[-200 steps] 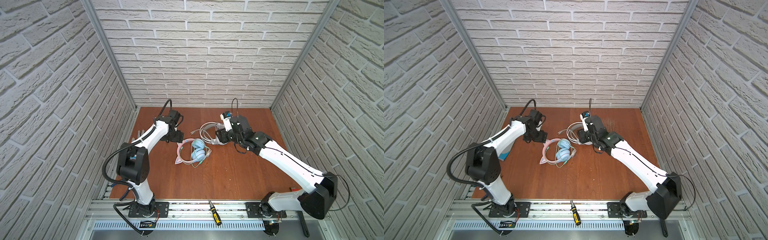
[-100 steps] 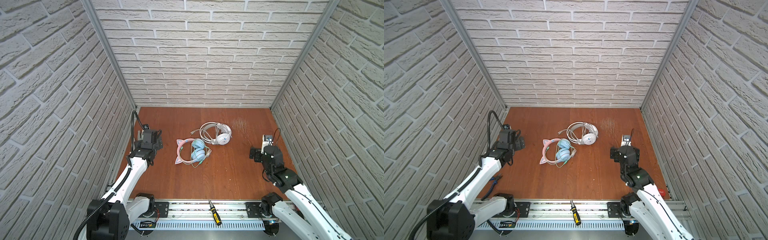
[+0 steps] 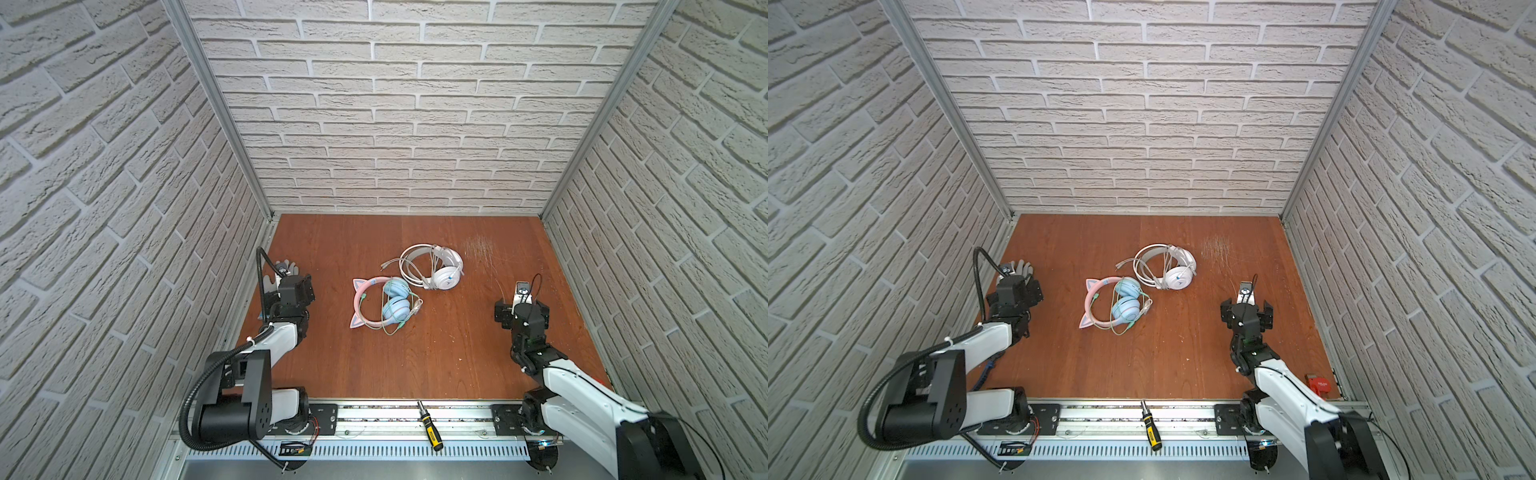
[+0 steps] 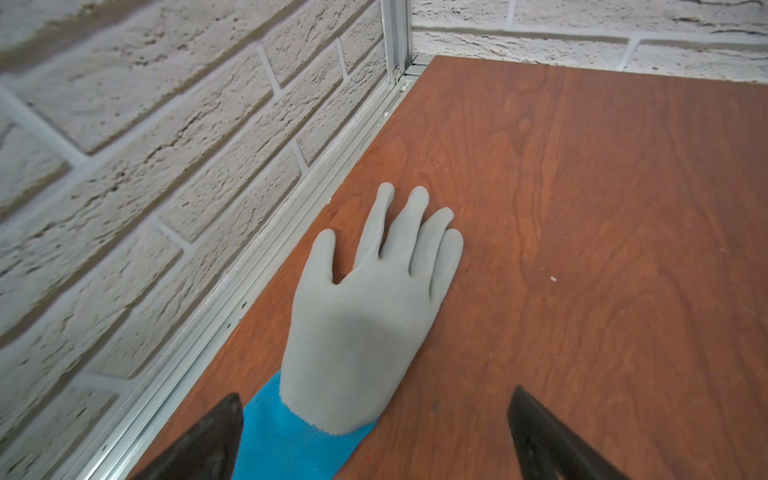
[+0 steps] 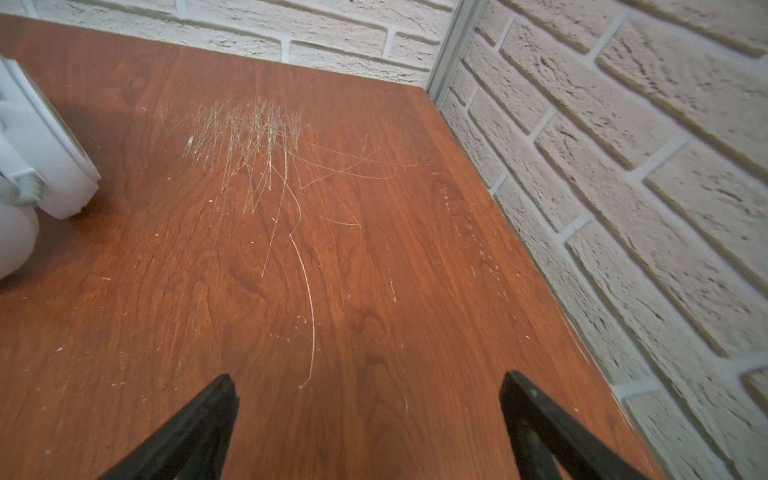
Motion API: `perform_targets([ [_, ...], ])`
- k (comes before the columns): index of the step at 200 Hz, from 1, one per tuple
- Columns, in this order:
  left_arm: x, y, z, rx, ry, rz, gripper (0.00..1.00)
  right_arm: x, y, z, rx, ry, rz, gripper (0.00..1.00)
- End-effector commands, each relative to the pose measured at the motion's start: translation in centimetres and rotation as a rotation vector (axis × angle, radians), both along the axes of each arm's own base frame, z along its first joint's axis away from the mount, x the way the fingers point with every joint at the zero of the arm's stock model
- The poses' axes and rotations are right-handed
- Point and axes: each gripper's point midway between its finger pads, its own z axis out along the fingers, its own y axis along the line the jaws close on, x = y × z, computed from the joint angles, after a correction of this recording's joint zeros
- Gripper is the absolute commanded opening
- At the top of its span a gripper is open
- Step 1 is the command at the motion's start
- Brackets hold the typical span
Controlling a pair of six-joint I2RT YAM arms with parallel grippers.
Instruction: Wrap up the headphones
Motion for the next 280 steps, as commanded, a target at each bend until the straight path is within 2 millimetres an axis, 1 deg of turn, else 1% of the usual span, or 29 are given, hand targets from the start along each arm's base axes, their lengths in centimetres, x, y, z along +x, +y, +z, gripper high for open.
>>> perform_targets([
  [1,2.2,-0.4,1.9,-0.016,-0.149,-0.076,0.98,3.5,0.7,4.2,0.016,-0.203,0.036,1.0],
  [9,2.4,-0.4,1.9,-0.019,-0.145,-0.085,0.98,4.0,0.8,3.9,0.016,-0.203,0.048,1.0],
  [12,2.5,-0.3,2.0,-0.014,-0.154,-0.089,0.98,4.6,0.8,4.4,0.014,-0.212,0.046,1.0],
  [21,2.6,0.0,2.4,-0.006,-0.197,-0.087,0.98,5.3,0.8,4.2,0.004,-0.168,0.043,1.0],
  [34,2.7,0.4,1.3,-0.048,-0.186,-0.093,0.98,5.9,1.2,3.8,-0.008,-0.138,0.084,1.0],
  [44,2.9,0.2,1.2,-0.048,-0.187,-0.112,0.98,6.1,1.5,3.8,-0.017,-0.133,0.108,1.0],
  [59,3.0,-0.5,1.2,-0.052,-0.194,-0.15,0.98,6.3,1.7,3.7,-0.022,-0.14,0.148,1.0],
  [87,3.5,-1.6,1.1,-0.054,-0.193,-0.223,0.98,6.8,1.4,3.4,0.019,-0.12,0.166,1.0],
  [108,3.8,-2.4,0.6,-0.048,-0.181,-0.265,0.98,7.0,1.1,3.2,0.037,-0.107,0.162,1.0],
  [115,3.9,-2.6,0.1,-0.047,-0.18,-0.27,0.98,7.0,1.1,3.2,0.042,-0.106,0.166,1.0],
  [122,3.9,-2.5,-0.6,-0.04,-0.184,-0.267,0.98,7.0,1.2,3.2,0.043,-0.107,0.174,1.0],
  [127,4.0,-2.6,-0.3,-0.027,-0.206,-0.273,0.98,7.0,1.3,3.2,0.042,-0.107,0.18,1.0],
  [136,3.8,-2.7,-0.5,-0.029,-0.175,-0.265,0.98,7.0,1.5,3.2,0.047,-0.104,0.187,1.0],
  [145,4.0,-2.5,-0.4,-0.014,-0.186,-0.257,0.98,6.9,1.6,3.0,0.069,-0.084,0.185,1.0],
  [164,4.0,-2.7,-0.4,-0.008,-0.178,-0.254,0.98,6.7,2.8,2.9,0.134,-0.076,0.233,1.0],
  [186,4.0,-2.7,-0.4,-0.005,-0.177,-0.254,0.98,7.0,3.2,3.5,0.195,-0.161,0.238,1.0],
  [193,4.0,-2.8,-0.4,-0.006,-0.175,-0.256,0.98,7.3,3.3,3.2,0.2,-0.169,0.238,1.0],
  [222,4.1,-2.8,-0.4,-0.004,-0.177,-0.255,0.98,8.3,3.5,0.8,0.21,-0.139,0.243,1.0],
  [241,4.0,-2.7,-0.4,0.0,-0.175,-0.25,0.98,8.5,3.6,0.7,0.203,-0.176,0.255,1.0],
  [259,4.1,-2.7,-0.4,0.005,-0.173,-0.249,0.98,8.5,3.3,0.6,0.203,-0.162,0.235,1.0],
  [280,4.1,-2.9,-0.4,0.019,-0.165,-0.245,0.98,8.6,3.5,0.5,0.206,-0.145,0.24,1.0],
])
